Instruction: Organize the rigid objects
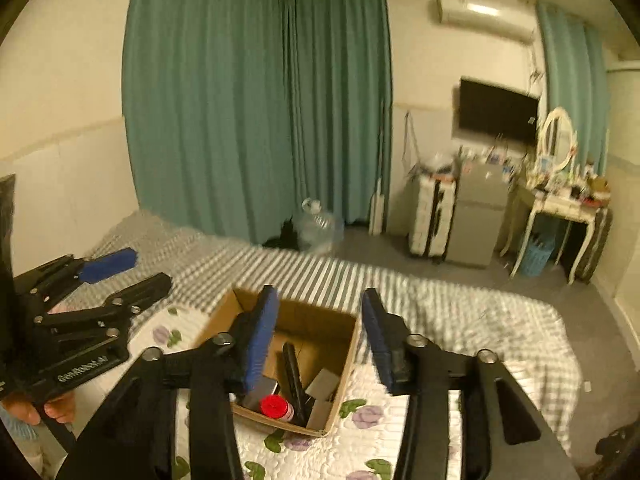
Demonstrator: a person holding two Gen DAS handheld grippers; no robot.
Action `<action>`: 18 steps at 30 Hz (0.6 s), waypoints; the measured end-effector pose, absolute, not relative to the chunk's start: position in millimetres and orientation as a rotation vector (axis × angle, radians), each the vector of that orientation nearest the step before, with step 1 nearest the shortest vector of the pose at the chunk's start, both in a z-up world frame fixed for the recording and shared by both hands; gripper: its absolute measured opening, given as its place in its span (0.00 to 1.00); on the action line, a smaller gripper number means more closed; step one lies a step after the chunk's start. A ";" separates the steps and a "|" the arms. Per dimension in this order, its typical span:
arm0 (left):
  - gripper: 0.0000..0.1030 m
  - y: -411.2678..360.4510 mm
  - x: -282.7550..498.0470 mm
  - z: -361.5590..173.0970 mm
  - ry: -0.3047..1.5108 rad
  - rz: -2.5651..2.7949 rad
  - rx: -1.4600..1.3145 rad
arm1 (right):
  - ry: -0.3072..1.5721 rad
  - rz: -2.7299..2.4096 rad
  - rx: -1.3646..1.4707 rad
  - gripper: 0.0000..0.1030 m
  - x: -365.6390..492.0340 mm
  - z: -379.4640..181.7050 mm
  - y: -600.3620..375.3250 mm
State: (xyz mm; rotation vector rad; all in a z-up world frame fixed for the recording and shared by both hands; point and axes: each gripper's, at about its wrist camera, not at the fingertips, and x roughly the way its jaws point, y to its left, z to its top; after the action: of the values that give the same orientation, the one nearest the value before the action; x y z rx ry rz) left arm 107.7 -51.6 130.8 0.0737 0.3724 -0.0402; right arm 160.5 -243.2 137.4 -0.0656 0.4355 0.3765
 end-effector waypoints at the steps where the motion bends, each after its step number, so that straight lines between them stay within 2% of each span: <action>1: 0.62 -51.3 99.9 136.2 0.356 -0.036 0.074 | 0.419 0.368 -0.070 0.47 152.1 146.6 -245.2; 4: 0.65 -48.8 72.6 151.3 0.302 -0.022 0.070 | 0.380 0.350 -0.077 0.52 125.6 168.3 -249.0; 6: 0.70 -47.5 53.2 153.6 0.259 -0.013 0.073 | 0.379 0.318 -0.082 0.63 109.0 173.9 -251.5; 8: 0.71 -46.8 38.3 149.1 0.232 0.011 0.092 | 0.355 0.295 -0.088 0.79 89.5 174.1 -252.2; 11: 0.72 -44.9 23.8 136.5 0.222 0.044 0.117 | 0.301 0.253 -0.082 0.92 62.2 165.7 -253.2; 14: 0.73 -41.5 15.4 124.2 0.194 0.091 0.115 | 0.282 0.246 -0.029 1.00 54.0 156.3 -254.8; 18: 0.75 -35.3 18.9 111.3 0.188 0.090 0.088 | 0.284 0.269 0.029 1.00 59.4 140.8 -250.3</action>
State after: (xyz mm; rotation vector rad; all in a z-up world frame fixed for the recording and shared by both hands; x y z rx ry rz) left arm 18.9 -35.3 111.3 0.0885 0.1881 0.0901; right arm 59.4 -250.3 140.8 0.0290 0.2835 0.2692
